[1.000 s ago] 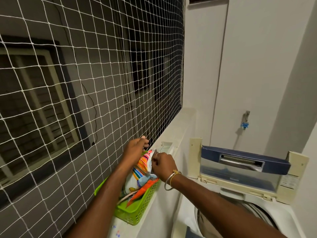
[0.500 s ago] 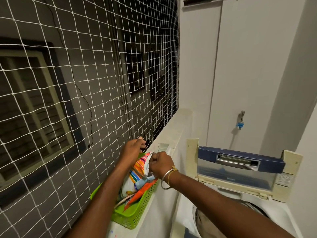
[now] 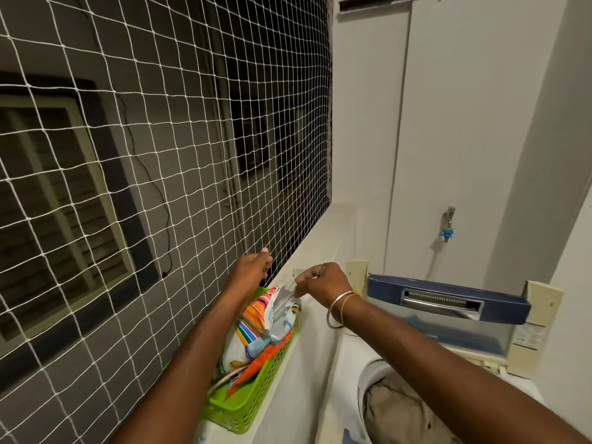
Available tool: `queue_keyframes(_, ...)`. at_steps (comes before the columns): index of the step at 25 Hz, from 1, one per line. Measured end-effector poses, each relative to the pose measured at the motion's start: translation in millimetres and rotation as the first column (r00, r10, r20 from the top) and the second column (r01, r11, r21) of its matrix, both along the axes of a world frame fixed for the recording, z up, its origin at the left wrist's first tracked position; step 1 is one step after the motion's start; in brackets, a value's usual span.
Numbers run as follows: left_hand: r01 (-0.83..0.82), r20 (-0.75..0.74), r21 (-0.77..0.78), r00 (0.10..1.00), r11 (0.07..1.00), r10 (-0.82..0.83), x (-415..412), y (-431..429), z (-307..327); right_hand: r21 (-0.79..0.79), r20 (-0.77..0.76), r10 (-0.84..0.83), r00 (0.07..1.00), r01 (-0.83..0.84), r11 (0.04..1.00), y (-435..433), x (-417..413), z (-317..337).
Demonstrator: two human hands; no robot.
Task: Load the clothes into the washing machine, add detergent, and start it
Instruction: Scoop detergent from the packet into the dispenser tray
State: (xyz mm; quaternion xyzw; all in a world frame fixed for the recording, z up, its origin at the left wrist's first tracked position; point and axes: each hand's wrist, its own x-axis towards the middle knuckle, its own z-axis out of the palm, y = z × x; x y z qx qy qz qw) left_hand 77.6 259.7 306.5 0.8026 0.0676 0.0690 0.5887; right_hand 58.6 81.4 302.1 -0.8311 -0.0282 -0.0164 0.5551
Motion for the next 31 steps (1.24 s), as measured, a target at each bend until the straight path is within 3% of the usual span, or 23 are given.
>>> queue_keyframes(11,0.050,-0.062,0.005,0.997,0.999,-0.050,33,-14,7,0.154,-0.010,0.042,0.999,-0.040,0.987,-45,20,34)
queue_keyframes(22,0.053,-0.234,0.059,0.971,0.997,-0.037,80,-16,5,0.121,-0.058,0.056,0.997,-0.049,0.992,-80,90,50)
queue_keyframes(31,0.121,-0.355,0.078,0.931,0.990,-0.086,97,-18,2,0.057,-0.189,0.105,0.976,-0.096,0.994,-76,183,-1)
